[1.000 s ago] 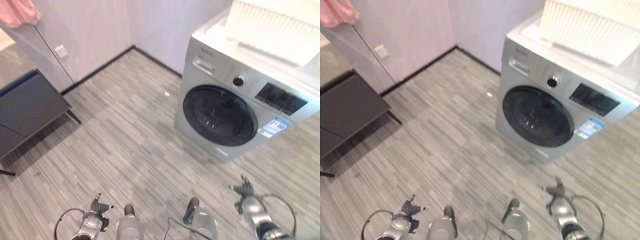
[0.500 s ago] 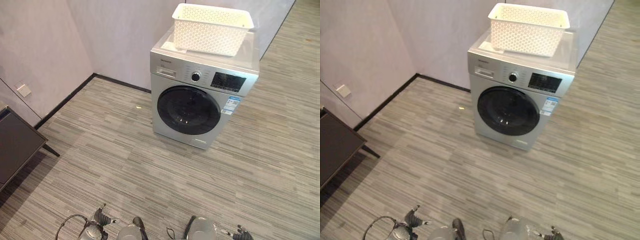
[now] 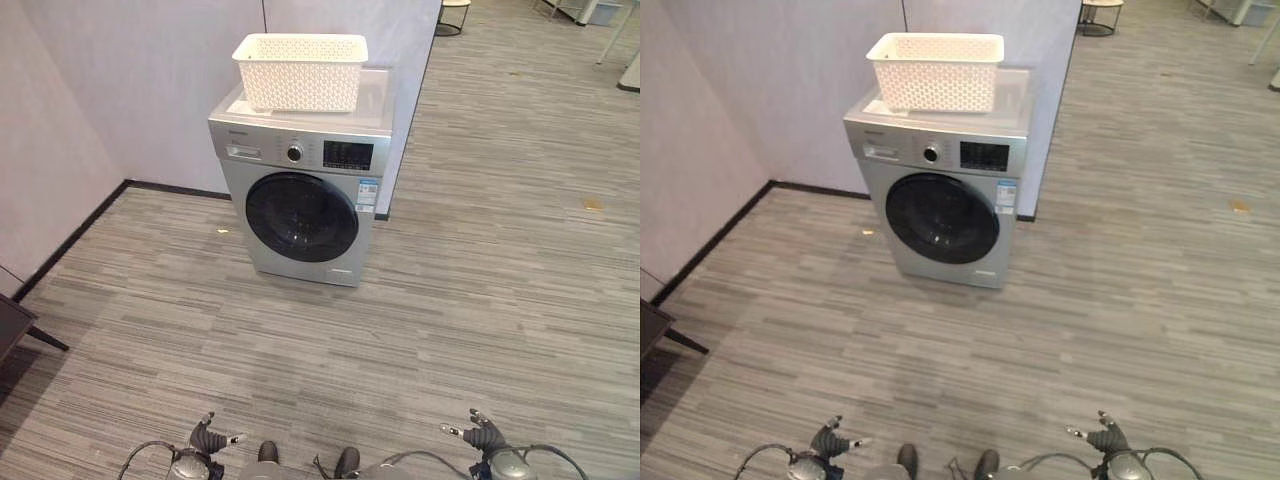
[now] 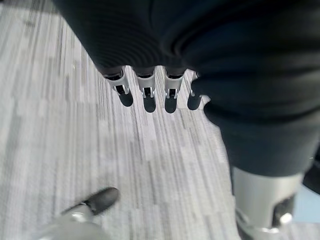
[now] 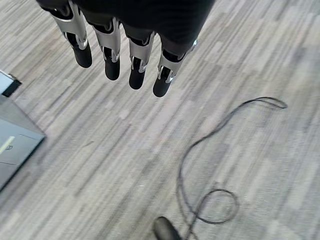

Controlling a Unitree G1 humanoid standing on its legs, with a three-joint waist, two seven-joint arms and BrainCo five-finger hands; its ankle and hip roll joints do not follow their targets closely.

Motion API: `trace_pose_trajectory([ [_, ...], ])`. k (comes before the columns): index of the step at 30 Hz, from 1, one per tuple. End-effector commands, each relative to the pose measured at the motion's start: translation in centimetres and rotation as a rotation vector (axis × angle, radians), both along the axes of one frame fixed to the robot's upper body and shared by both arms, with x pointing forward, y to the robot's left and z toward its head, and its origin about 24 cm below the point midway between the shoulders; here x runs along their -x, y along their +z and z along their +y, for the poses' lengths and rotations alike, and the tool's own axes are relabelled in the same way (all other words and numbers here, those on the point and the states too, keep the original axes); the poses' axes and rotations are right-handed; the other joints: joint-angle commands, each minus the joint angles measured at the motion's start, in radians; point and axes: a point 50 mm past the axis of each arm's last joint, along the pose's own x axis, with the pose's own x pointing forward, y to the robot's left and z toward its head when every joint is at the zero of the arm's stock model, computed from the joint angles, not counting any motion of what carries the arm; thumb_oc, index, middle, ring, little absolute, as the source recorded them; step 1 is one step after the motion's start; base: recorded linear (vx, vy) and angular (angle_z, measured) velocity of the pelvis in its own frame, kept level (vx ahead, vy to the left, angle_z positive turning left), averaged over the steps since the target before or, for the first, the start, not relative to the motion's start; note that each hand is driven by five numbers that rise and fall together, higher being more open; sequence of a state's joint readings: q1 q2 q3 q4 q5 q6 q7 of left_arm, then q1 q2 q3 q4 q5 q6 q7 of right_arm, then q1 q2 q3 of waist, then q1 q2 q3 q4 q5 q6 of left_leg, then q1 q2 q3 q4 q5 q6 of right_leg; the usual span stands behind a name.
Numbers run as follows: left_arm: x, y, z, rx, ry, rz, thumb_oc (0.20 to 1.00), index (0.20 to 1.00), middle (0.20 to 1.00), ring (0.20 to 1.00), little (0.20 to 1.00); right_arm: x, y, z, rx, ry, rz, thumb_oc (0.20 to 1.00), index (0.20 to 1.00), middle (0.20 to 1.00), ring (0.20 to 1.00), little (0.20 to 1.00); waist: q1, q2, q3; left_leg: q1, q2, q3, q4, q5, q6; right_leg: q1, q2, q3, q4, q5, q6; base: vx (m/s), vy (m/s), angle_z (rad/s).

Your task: Grab the laundry basket,head to the washer,open it,put in the laundry and shut it.

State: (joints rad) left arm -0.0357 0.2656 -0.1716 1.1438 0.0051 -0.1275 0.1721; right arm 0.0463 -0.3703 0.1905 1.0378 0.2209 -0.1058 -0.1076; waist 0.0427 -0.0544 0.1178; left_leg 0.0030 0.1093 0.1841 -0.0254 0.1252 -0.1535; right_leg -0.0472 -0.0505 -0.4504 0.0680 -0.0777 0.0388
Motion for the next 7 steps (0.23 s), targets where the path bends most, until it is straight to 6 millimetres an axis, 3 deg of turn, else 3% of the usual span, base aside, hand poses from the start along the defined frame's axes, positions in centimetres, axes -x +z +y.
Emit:
trace_pose_trajectory([
  [1,-0.7,0.4,-0.2,0.021,0.016,-0.057,1.000,1.000,1.000,1.000,1.000,-2.3,0.8,0.3,-0.013,-0.008,-0.096,1.000,1.000,1.000,1.000,1.000,0.018,0.023,0.010,-0.001,-0.012,0.015,-0.038,-0.047,0.061,0.109,-0.133,0.083,-0.140,0.155,0.133,0.05,0.044,-0.29],
  [7,0.4,-0.1,-0.3,0.025,0.021,-0.015,1.000,1.000,1.000,1.000,1.000,-1.8,0.2,1.7,-0.054,0.027,-0.070,1.000,1.000,1.000,1.000,1.000,0.017,0.030,-0.002,0.022,-0.017,0.029,-0.060,-0.053,0.064,0.111,-0.140,0.094,-0.154,0.169,0.143,0.00,0.015,-0.02],
])
